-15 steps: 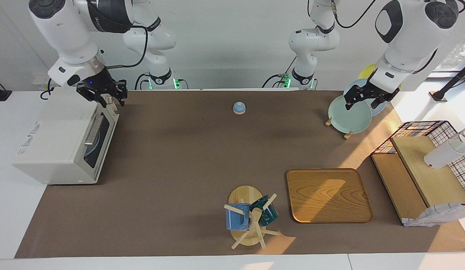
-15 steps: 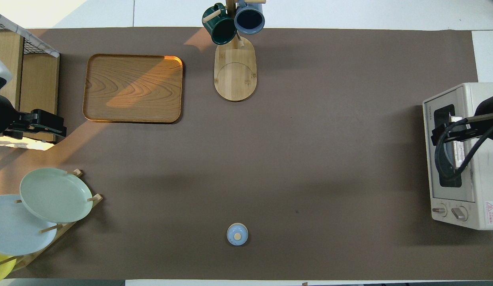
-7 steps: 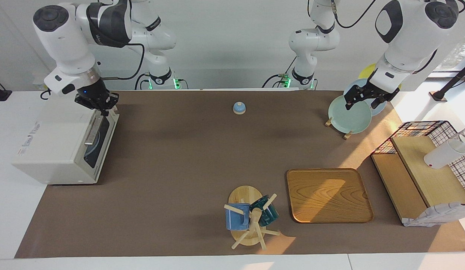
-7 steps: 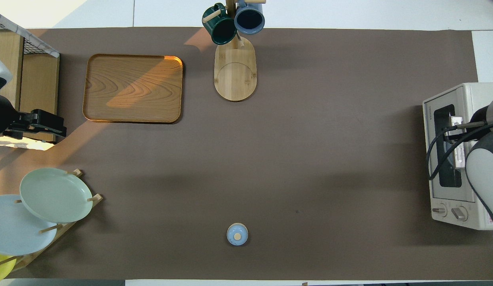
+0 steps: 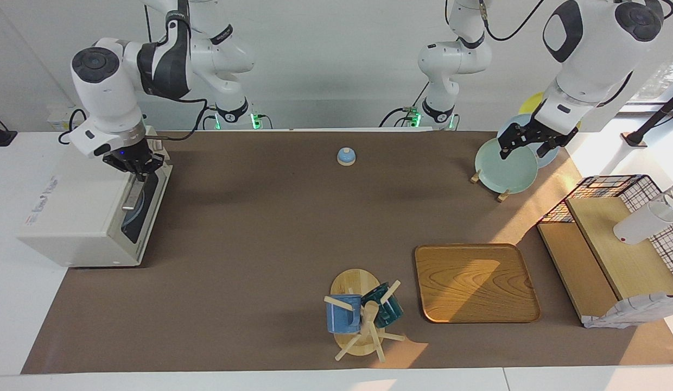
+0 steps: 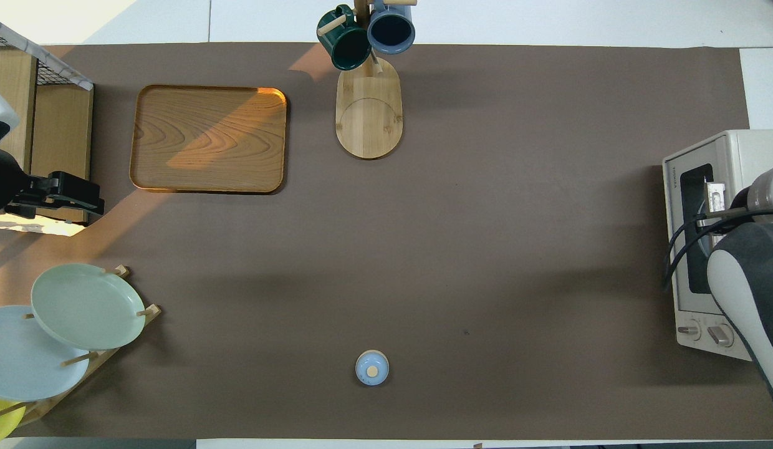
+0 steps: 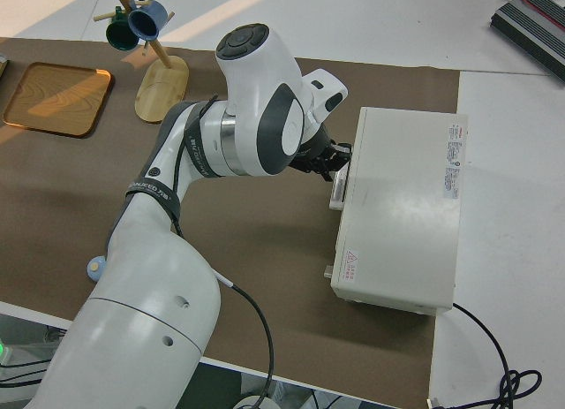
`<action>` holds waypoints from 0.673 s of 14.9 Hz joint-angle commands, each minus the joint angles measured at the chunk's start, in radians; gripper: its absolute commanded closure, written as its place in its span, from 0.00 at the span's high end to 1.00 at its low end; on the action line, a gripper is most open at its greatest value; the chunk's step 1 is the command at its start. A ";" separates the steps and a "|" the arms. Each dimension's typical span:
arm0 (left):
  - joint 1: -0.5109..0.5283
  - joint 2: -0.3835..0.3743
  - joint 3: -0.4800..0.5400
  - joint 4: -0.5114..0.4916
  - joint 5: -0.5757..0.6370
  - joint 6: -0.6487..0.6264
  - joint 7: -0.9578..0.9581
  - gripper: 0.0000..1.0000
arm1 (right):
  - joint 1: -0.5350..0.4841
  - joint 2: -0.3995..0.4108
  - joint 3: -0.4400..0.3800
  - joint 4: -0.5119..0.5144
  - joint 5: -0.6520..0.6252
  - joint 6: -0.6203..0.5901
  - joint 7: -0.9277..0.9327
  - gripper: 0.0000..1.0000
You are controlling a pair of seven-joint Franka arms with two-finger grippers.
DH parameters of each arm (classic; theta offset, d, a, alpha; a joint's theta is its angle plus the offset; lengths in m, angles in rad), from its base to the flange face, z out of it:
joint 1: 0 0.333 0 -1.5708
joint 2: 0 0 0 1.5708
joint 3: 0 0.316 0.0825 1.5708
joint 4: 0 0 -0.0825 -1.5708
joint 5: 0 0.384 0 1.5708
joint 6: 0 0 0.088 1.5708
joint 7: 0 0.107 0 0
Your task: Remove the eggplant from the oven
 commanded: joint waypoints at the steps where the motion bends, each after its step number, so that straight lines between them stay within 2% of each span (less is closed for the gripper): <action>1: 0.011 -0.012 -0.009 -0.003 0.018 -0.011 0.006 1.00 | -0.013 -0.025 0.006 -0.039 -0.039 0.024 -0.041 0.00; 10: 0.011 -0.012 -0.008 -0.003 0.018 -0.011 0.004 1.00 | -0.041 -0.007 0.007 -0.070 -0.025 0.102 -0.047 0.00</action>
